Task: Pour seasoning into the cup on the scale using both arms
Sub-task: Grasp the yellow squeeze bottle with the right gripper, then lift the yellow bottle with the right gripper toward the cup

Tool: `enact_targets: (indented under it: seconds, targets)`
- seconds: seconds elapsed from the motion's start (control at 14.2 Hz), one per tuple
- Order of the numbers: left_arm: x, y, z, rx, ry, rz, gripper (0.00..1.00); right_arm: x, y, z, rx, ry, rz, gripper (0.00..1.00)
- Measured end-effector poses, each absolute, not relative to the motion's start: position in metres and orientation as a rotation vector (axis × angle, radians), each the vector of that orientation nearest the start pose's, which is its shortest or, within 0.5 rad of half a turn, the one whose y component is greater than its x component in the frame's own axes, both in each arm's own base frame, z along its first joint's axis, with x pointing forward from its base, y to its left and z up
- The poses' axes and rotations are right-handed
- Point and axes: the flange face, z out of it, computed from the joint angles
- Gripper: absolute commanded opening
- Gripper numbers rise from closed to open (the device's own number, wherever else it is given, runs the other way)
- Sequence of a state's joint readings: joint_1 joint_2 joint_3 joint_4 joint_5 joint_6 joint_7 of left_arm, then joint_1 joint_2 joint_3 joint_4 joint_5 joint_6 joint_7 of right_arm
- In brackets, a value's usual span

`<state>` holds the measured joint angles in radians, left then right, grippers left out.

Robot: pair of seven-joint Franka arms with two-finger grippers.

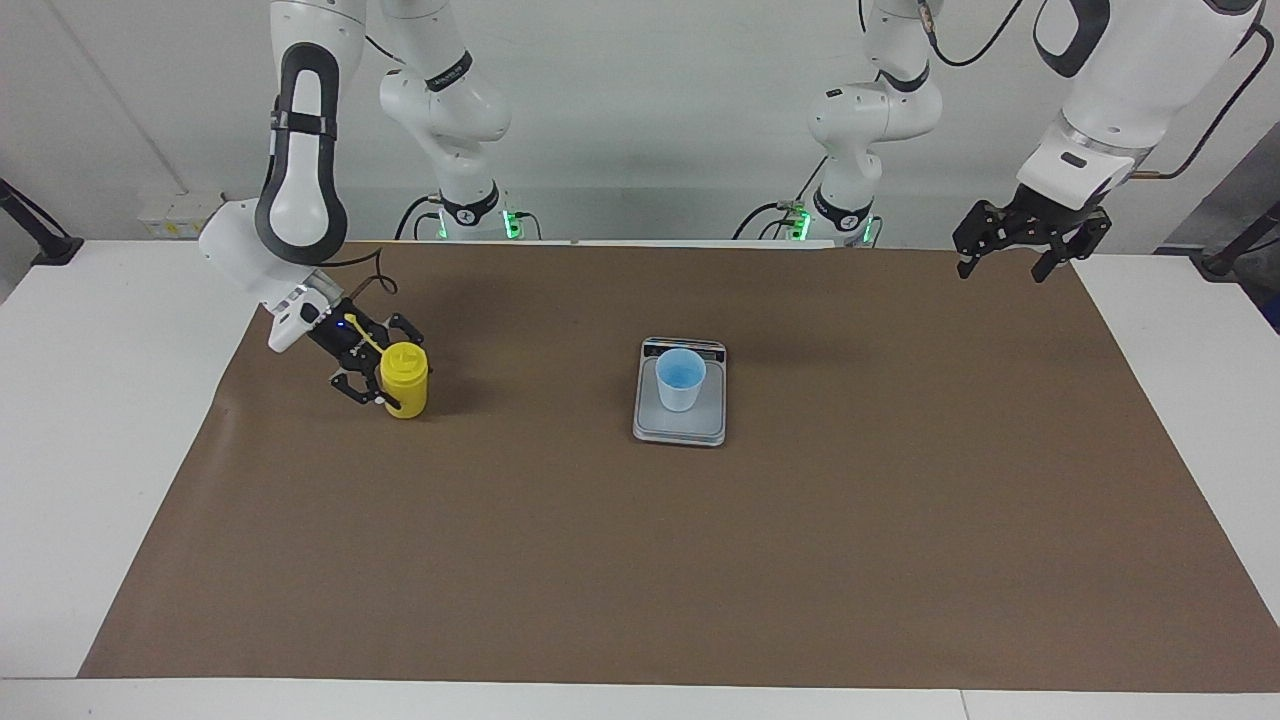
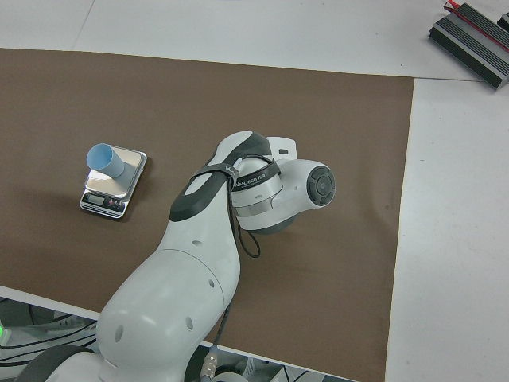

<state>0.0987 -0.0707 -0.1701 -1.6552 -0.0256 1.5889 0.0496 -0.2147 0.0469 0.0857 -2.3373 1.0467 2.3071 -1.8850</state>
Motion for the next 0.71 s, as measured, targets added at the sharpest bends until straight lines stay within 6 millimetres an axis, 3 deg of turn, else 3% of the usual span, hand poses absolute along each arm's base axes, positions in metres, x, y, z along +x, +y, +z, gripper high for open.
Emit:
enact_targets:
  seconds: [0.35,0.71]
  targets:
    - [0.532,-0.044,0.624,-3.15,0.19,-0.005,1.0,0.53,0.032,0.34,-2.266,-1.346,-0.83,0.0]
    - [0.532,-0.044,0.624,-3.15,0.19,-0.005,1.0,0.532,0.098,0.352,-2.305,-1.422,-0.804,0.0]
